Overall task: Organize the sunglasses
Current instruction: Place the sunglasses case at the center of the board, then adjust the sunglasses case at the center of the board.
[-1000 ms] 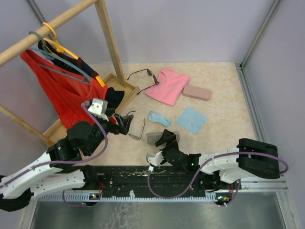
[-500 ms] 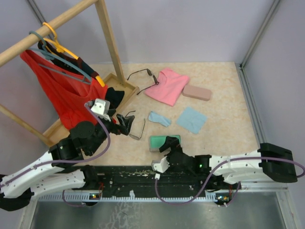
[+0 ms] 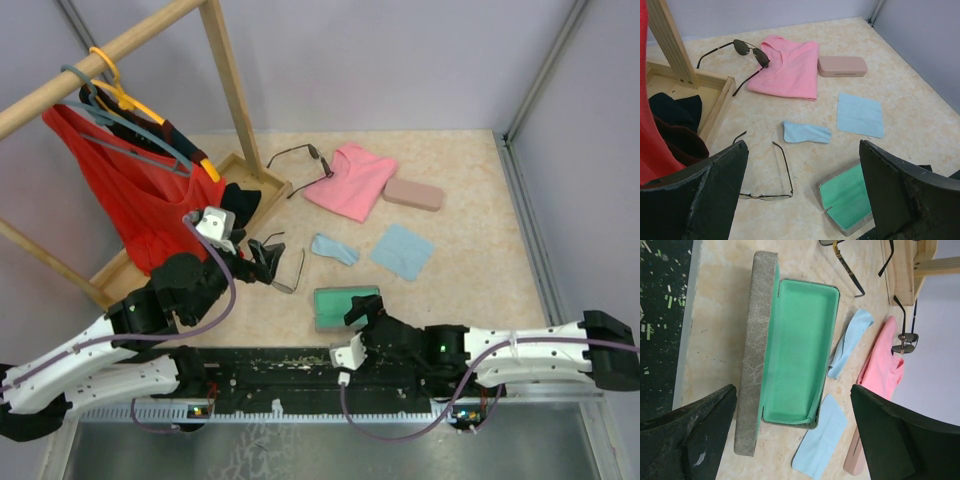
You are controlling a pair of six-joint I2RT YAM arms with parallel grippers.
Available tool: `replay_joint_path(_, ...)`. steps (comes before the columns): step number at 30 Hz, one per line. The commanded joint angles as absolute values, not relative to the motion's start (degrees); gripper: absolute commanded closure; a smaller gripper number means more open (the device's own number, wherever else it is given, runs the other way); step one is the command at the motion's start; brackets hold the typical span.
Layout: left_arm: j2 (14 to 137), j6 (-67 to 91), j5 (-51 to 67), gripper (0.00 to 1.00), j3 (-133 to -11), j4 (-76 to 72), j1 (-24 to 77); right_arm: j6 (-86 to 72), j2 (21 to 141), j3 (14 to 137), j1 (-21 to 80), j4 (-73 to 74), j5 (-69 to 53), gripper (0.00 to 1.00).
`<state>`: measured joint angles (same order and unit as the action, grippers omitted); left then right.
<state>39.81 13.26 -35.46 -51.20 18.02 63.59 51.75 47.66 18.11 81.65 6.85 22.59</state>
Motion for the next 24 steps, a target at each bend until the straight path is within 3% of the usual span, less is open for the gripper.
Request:
replay_joint_path(1, 39.8, 13.1, -34.8, 0.03, -50.7, 16.5, 63.8, 45.2, 43.5, 22.4, 82.4, 8.6, 17.9, 0.04)
replay_joint_path(5, 40.4, 13.1, -34.0, 0.03, -50.2, 16.4, 63.8, 32.8, 40.3, 24.6, 82.4, 6.6, 17.4, 0.08)
replay_joint_path(9, 42.3, 12.7, -31.8, 0.03, -50.1, 16.3, 63.8, 12.8, 40.0, 29.2, 82.4, 5.1, 29.4, 0.14)
replay_joint_path(11, 43.7, 12.6, -30.4, 0.03, -50.0, 16.3, 63.8, 1.4, 41.7, 32.9, 82.4, 9.6, 36.9, 0.20)
replay_joint_path(14, 45.7, 12.9, -28.2, 0.03, -49.5, 15.6, 63.8, -20.6, 44.9, 38.8, 82.4, 21.7, 45.2, 0.20)
replay_joint_path(19, 48.2, 14.0, -27.1, 0.03, -49.2, 15.8, 63.7, -54.1, 46.3, 39.6, 82.4, 31.1, 50.3, 0.23)
replay_joint_path(21, 48.3, 14.1, -26.6, 0.03, -49.1, 16.0, 63.7, -68.7, 46.6, 38.9, 82.4, 33.0, 50.7, 0.23)
replay_joint_path(24, 47.8, 14.2, -25.9, 0.03, -48.4, 15.6, 63.7, -81.3, 49.0, 38.4, 82.5, 35.2, 49.6, 0.11)
